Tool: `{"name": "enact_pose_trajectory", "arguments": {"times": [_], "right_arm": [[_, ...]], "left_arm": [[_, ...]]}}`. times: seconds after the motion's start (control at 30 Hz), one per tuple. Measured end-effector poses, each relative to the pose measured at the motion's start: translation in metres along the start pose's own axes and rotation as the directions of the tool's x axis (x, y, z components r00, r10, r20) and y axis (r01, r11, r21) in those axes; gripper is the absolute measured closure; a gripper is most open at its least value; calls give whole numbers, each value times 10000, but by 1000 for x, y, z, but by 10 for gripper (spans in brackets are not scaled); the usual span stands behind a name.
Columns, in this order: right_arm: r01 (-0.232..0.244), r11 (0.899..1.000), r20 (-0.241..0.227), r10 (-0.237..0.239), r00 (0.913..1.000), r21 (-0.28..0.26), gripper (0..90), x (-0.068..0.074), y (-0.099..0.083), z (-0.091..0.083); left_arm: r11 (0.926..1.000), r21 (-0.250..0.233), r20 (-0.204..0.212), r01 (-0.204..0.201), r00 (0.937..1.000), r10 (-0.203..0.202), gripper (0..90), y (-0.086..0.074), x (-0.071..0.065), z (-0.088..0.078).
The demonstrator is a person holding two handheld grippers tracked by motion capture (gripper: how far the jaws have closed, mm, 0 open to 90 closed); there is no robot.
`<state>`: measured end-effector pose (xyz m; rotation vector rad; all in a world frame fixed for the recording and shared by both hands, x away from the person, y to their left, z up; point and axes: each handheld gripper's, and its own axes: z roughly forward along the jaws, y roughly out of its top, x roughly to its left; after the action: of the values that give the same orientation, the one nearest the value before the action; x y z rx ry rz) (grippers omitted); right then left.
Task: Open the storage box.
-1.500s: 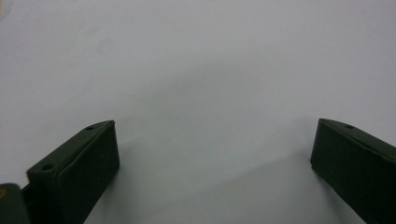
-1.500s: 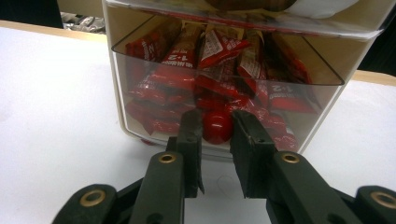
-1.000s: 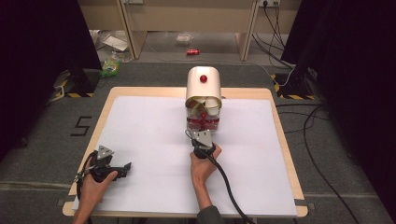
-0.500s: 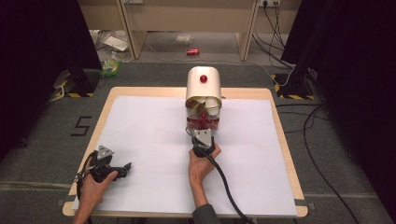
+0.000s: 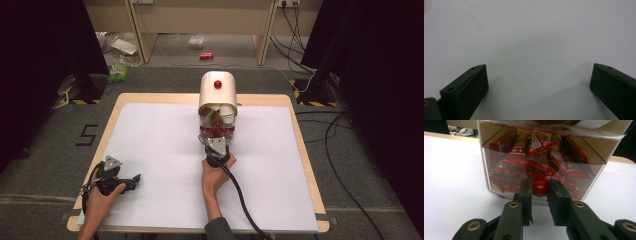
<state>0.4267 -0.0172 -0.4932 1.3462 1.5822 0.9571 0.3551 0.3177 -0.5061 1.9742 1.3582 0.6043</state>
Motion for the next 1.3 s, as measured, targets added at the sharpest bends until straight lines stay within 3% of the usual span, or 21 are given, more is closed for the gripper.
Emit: {"name": "enact_pose_trajectory", "arguments": {"times": [0.23, 0.27, 0.3, 0.4, 0.47, 0.6, 0.8, 1.07, 1.17, 1.3], "right_arm": [[-87, 10000, -129, 86, 9999, -20, 742, -1, -3, -7], [-40, 10000, -154, 39, 9999, -41, 785, -2, -4, -10], [106, 9997, -299, -112, 9995, -230, 900, -3, -6, -16], [193, 9997, -587, -200, 9981, -137, 884, -5, -9, -22], [-279, 9995, -443, 274, 9986, -122, 828, -9, -9, -22], [-522, 9986, -427, 518, 9977, -80, 735, -13, -8, -17], [-444, 9990, -208, 446, 9988, 98, 664, -7, -3, -6], [-634, 9977, 17, 633, 9980, 238, 661, -4, 1, 2], [-508, 9984, -178, 513, 9985, 268, 743, -3, 1, 3], [-255, 9992, -143, 260, 9996, 294, 745, -3, 1, 2]], "left_arm": [[10000, -24, -2, -32, 10000, 32, 16, 0, 0, 0], [10000, -43, 2, -48, 10000, 48, 18, 0, 0, 0], [10000, -45, 5, -40, 10000, 40, 20, 0, 0, 0], [10000, -49, -25, -74, 10000, 74, 23, 0, -1, -1], [9999, -65, -47, -104, 9999, 103, 25, 0, -1, -1], [10000, -53, 12, -61, 10000, 62, 24, 0, -1, 0], [10000, -52, -15, -77, 10000, 77, 24, 0, -1, -1], [10000, -60, -2, -76, 10000, 76, 26, 0, -1, -1], [9999, -69, -29, -99, 9999, 99, 26, 0, -1, -1], [9999, -71, -16, -126, 9999, 126, 29, 0, -1, -1]]}}
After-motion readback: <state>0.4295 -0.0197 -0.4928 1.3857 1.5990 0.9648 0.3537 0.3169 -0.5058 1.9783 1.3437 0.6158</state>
